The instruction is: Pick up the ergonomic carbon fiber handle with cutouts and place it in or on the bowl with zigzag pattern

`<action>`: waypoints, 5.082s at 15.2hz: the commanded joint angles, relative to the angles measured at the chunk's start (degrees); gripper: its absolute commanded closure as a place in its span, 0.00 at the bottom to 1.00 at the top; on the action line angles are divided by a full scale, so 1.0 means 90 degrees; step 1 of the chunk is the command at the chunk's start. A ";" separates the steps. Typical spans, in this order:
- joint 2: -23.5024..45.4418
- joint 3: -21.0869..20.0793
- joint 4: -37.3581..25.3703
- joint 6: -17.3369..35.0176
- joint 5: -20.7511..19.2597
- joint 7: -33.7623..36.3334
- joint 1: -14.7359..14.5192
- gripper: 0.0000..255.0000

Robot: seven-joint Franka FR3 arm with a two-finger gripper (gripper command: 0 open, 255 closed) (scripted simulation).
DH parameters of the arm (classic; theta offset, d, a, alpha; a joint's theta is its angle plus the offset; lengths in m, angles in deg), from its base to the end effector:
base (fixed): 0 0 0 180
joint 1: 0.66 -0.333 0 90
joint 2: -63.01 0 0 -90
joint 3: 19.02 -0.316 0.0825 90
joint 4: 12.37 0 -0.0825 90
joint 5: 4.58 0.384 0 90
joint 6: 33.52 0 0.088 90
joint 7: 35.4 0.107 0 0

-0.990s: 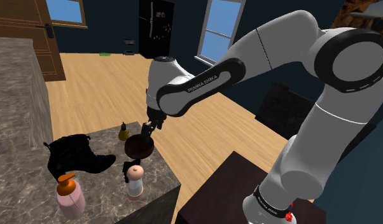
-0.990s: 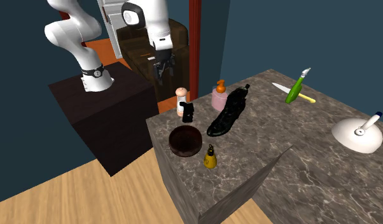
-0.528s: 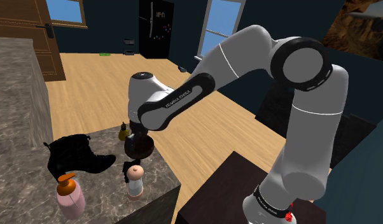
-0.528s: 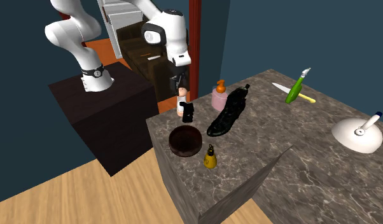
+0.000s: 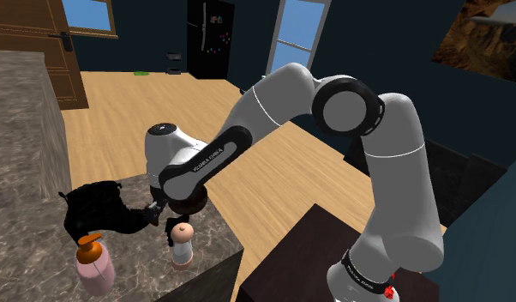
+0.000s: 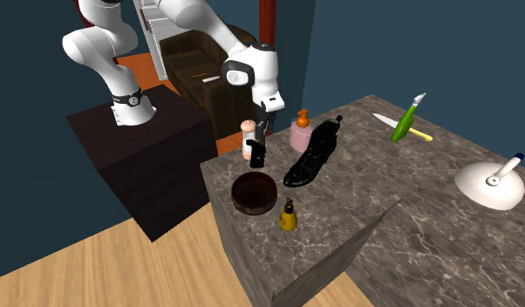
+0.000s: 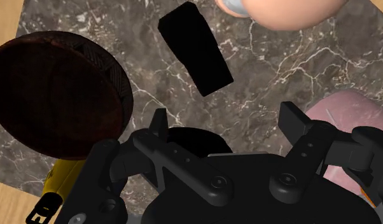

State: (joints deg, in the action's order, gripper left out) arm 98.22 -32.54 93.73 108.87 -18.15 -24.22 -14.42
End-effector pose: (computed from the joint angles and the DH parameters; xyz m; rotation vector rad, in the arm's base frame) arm 0.5778 0.2890 0.1999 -3.0697 -0.6568 -0.0722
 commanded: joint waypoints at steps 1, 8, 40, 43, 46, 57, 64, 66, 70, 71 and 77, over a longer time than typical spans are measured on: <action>0.0255 0.0034 -0.0195 0.0051 -0.0056 0.0028 -0.0076 0.00; 0.0723 0.0154 -0.0349 0.0366 -0.0172 0.0100 -0.0166 0.00; 0.0207 0.0231 0.0952 0.1194 -0.1536 -0.1422 -0.0177 0.00; 0.0207 0.0230 0.0952 0.1194 -0.1536 -0.1422 -0.0177 0.00; 0.0207 0.0230 0.0952 0.1194 -0.1535 -0.1422 -0.0177 0.00; 0.0131 0.0197 0.0979 0.1144 -0.1505 -0.1450 -0.0152 1.00; -0.0388 -0.0034 0.1128 0.0773 -0.1263 -0.1661 0.0020 1.00; -0.0531 -0.0097 0.1159 0.0662 -0.1188 -0.1725 0.0067 1.00; -0.0810 -0.0220 0.1203 0.0434 -0.1030 -0.1855 0.0156 1.00; -0.0879 -0.0249 0.1210 0.0376 -0.0990 -0.1888 0.0177 1.00; -0.1275 -0.0412 0.1226 0.0015 -0.0744 -0.2088 0.0292 1.00</action>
State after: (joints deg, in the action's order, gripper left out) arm 87.33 -36.00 104.88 109.68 -25.27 -42.63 -11.98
